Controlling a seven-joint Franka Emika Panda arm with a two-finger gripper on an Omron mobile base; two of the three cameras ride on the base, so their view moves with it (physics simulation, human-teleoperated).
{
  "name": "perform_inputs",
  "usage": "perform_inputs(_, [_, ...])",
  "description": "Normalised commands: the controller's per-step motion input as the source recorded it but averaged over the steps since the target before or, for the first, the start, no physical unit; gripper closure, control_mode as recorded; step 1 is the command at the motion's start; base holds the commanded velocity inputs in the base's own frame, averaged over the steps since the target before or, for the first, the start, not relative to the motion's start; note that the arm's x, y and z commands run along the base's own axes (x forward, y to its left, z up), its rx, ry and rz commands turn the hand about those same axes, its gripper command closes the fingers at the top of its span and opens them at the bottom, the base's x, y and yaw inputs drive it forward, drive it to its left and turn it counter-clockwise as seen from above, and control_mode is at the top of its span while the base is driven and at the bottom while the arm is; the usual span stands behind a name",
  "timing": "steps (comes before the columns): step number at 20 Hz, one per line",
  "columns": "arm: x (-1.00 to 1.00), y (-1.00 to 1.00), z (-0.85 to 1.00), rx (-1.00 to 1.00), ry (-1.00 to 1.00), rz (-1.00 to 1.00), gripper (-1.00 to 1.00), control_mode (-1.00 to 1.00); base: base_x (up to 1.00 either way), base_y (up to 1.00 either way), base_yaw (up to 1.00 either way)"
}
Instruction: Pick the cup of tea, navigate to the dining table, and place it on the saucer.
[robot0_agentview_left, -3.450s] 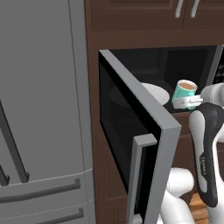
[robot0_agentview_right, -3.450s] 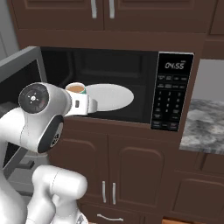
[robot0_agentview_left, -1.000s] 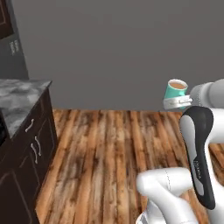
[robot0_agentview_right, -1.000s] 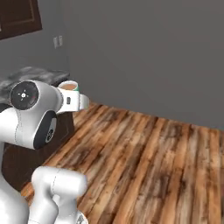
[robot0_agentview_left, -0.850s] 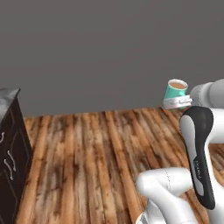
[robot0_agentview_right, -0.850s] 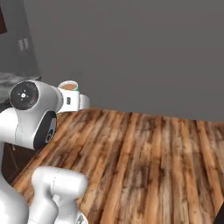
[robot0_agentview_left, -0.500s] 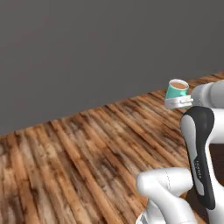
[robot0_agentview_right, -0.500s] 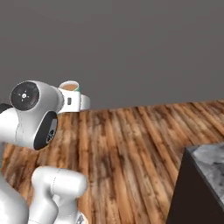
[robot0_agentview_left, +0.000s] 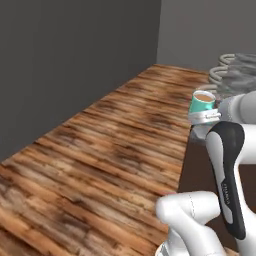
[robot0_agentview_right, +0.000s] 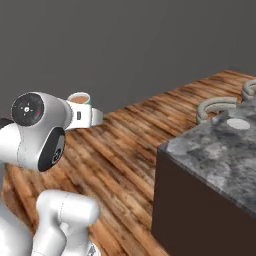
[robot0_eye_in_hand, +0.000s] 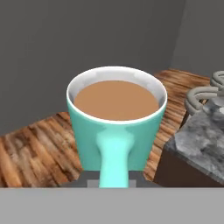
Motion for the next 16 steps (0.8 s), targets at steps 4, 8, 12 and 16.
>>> perform_inputs(4, [0.00, 0.00, 0.00, 0.00, 0.00, 0.00, 1.00, 1.00, 0.49, 0.77, -0.68])
perform_inputs(8, [0.00, 0.00, 0.00, 0.00, 0.00, 0.00, 1.00, 1.00, 0.51, 1.00, -0.44])
perform_inputs(12, [0.00, 0.00, 0.00, 0.00, 0.00, 0.00, 1.00, 1.00, 0.62, 1.00, -0.51])
perform_inputs(16, [0.00, 0.00, 0.00, 0.00, 0.00, 0.00, 1.00, 1.00, 0.81, 0.79, -0.71])
